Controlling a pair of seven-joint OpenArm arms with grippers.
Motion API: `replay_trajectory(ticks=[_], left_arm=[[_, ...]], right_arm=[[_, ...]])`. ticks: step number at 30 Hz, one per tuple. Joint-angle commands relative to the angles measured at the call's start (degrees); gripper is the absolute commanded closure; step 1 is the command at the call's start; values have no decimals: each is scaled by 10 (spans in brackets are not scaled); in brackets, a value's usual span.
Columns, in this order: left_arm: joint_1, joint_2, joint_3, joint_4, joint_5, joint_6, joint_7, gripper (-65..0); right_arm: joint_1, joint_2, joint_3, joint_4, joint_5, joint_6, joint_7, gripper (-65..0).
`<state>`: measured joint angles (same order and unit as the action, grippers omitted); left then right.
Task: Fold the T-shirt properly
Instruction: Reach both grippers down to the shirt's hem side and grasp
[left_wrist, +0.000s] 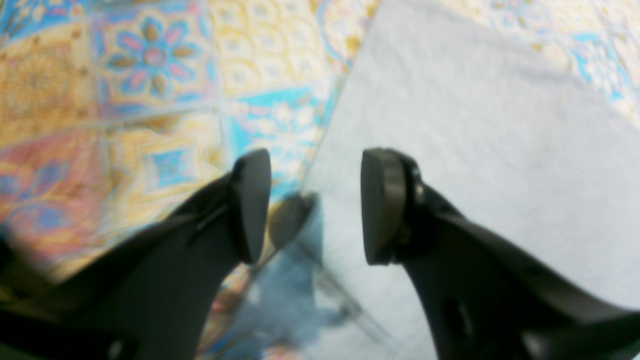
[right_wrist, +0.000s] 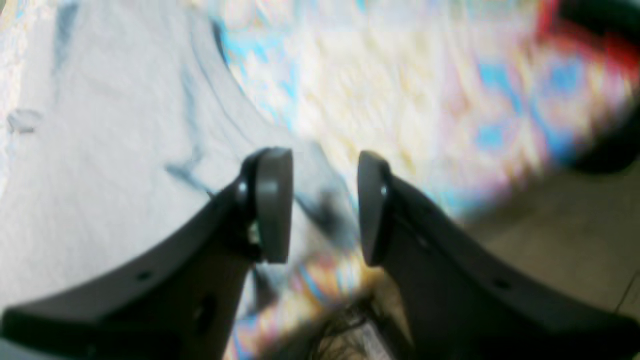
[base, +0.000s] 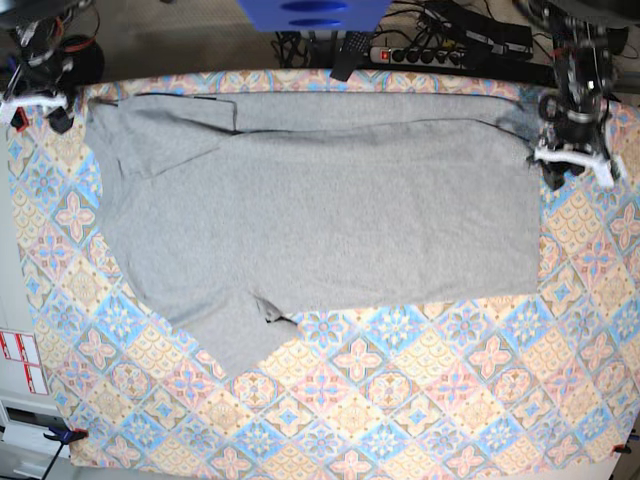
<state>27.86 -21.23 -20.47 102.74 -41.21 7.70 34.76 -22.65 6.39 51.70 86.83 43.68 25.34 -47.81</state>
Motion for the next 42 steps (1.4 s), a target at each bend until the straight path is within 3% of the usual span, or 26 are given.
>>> replay_trajectory(ticks=[1,4,6,11,19,25,28,36,42], left_arm=[[-32,-8,-13,1,-1,-2,11,-298],[-100,-8,-24,-31,-1,-3,75,-298],[-137,-8,-26,-49,-1,-3,85,-298],[-200,-9,-23,-111,6,-3,88,-297],[-295,-9,5,-222,88,-6,83,-297],[-365,-9,6,-313,129,-6,82,-297],[-393,-7,13,-361,149,-6,59,-297],[-419,-6,115,-458,171,-6,-44,-297],[-437,6,123,-530,172,-4,-89,-294]], right_arm=[[18,18,-11,11,9,5,17,-219],[43,43,-74,10,7,5,17,-219],[59,59,-113,6,4,5,18,-218],[106,65,-164,3,1,5,18,-218],[172,65,-240,3,-117,5,18,-218],[201,64,-263,2,-159,5,18,-218],[210,64,-278,2,-162,5,18,-218],[221,61,-304,2,-163,5,18,-218],[220,60,-306,2,-163,5,18,-218]])
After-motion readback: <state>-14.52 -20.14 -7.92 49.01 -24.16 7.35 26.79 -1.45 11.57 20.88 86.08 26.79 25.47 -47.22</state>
